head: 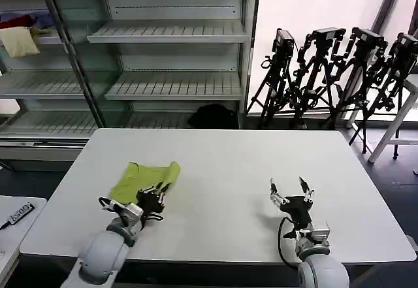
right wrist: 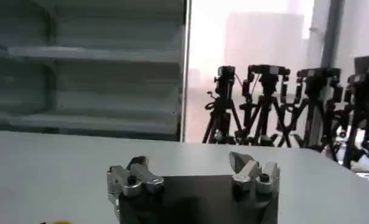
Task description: Fold and organize the clothes.
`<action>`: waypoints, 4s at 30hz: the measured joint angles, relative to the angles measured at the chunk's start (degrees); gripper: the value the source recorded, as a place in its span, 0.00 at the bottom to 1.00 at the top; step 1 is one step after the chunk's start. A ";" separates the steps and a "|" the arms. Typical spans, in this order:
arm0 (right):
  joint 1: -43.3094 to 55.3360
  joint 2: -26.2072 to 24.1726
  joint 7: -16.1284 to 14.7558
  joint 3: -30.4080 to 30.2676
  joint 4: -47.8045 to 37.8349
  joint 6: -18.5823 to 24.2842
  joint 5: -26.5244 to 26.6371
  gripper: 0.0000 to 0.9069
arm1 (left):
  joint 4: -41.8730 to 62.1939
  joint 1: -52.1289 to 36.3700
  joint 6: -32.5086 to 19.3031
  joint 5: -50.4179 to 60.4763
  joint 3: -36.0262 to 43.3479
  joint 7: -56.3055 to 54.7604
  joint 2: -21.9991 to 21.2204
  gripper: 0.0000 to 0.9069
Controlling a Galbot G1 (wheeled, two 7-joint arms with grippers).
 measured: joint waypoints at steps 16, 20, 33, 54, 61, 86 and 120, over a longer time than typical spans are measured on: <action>0.44 2.38 -0.09 -6.67 1.82 -13.42 5.32 1.00 | 6.02 -6.91 3.40 -5.21 8.27 -11.84 -7.13 1.00; 0.59 2.73 -0.01 -7.81 2.22 -14.82 6.48 1.00 | 6.34 -8.12 3.42 -6.43 9.04 -13.32 -7.67 1.00; 3.33 4.07 1.67 -11.93 0.52 -16.96 9.70 1.00 | 2.77 -8.89 2.31 -11.85 8.14 -14.51 -6.06 1.00; 14.47 6.72 12.05 -19.80 -11.27 -17.78 23.11 1.00 | 2.96 -1.57 -3.62 -23.52 -15.22 -8.94 1.37 1.00; 17.27 6.87 14.57 -21.23 -14.77 -17.93 25.19 0.76 | 3.39 1.69 -5.06 -25.60 -18.64 -8.01 1.08 1.00; 19.23 6.88 16.64 -24.83 -17.88 -18.17 26.04 0.00 | 3.56 4.76 -7.34 -26.59 -21.36 -7.76 -0.44 1.00; 10.25 0.14 10.07 -15.44 -5.13 -18.01 5.36 0.00 | 4.48 4.11 -8.22 -24.63 -19.26 -7.53 -2.68 1.00</action>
